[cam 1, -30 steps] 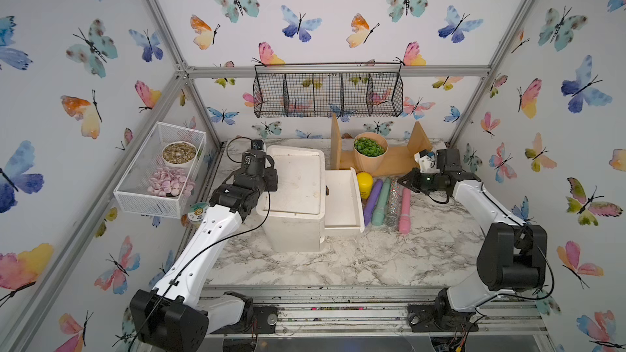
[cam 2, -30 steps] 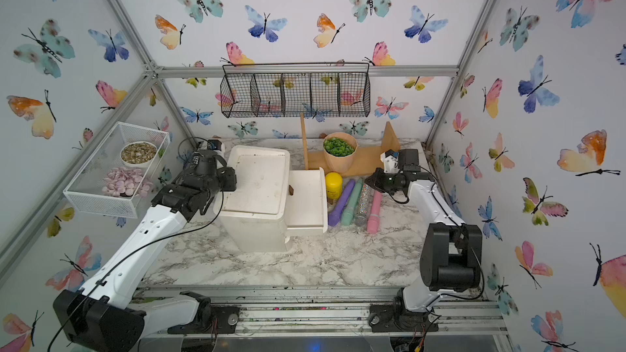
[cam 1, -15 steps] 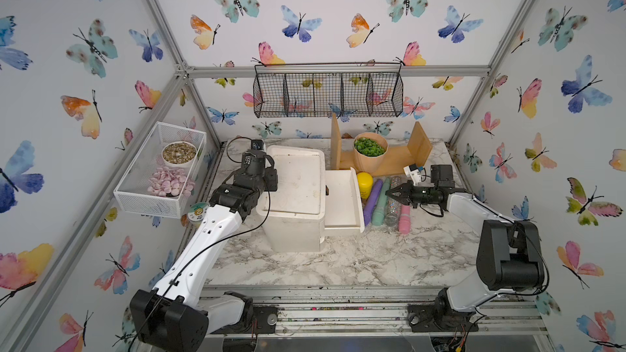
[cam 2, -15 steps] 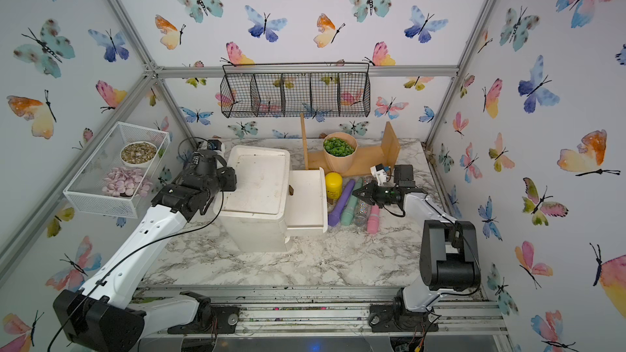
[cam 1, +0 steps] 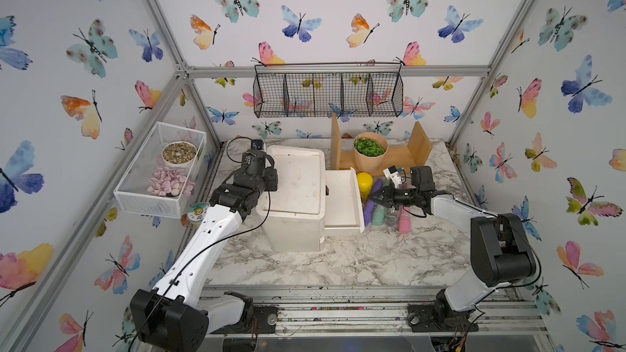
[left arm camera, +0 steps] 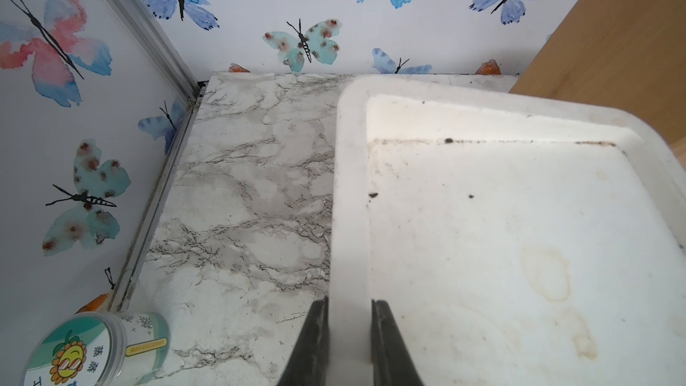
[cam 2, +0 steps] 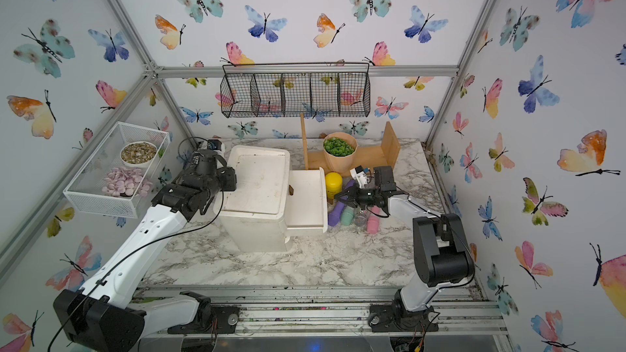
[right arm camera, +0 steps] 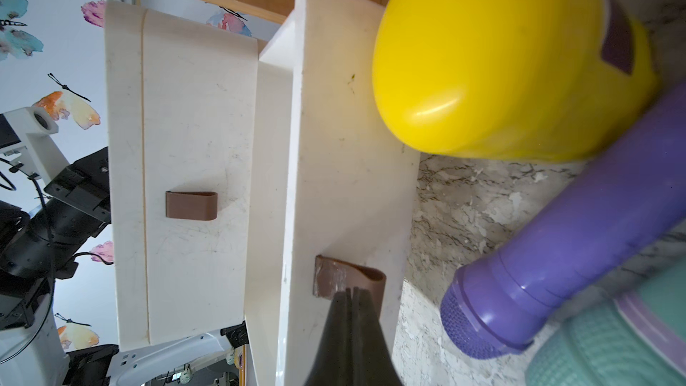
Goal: Take the microphone out of the drawer
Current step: Close the drawer in the storage box.
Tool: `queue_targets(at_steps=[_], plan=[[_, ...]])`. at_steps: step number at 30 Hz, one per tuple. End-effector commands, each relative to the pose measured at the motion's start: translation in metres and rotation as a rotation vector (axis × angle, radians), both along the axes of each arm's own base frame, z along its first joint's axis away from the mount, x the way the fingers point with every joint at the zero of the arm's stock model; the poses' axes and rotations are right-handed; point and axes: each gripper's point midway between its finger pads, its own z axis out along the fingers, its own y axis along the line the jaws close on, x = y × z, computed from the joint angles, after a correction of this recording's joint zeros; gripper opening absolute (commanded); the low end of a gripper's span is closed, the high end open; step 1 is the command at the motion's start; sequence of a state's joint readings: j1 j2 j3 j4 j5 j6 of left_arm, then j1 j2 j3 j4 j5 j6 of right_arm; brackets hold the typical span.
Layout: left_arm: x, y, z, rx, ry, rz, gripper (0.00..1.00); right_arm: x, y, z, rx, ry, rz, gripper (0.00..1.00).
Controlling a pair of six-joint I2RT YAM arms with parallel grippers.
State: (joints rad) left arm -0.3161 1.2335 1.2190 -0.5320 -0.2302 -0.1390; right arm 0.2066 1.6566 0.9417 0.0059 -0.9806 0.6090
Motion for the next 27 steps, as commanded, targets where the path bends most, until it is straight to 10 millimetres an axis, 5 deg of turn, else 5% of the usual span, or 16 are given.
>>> queue_targets(at_steps=[1, 27], plan=[[0.001, -0.005, -0.036, 0.025, 0.108, -0.019, 0.0, 0.005, 0.015, 0.01, 0.033, -0.031, 0.034, 0.02], [0.001, -0.01, -0.039, 0.014, 0.115, -0.025, 0.0, -0.008, 0.114, 0.017, 0.092, -0.04, 0.201, 0.02]])
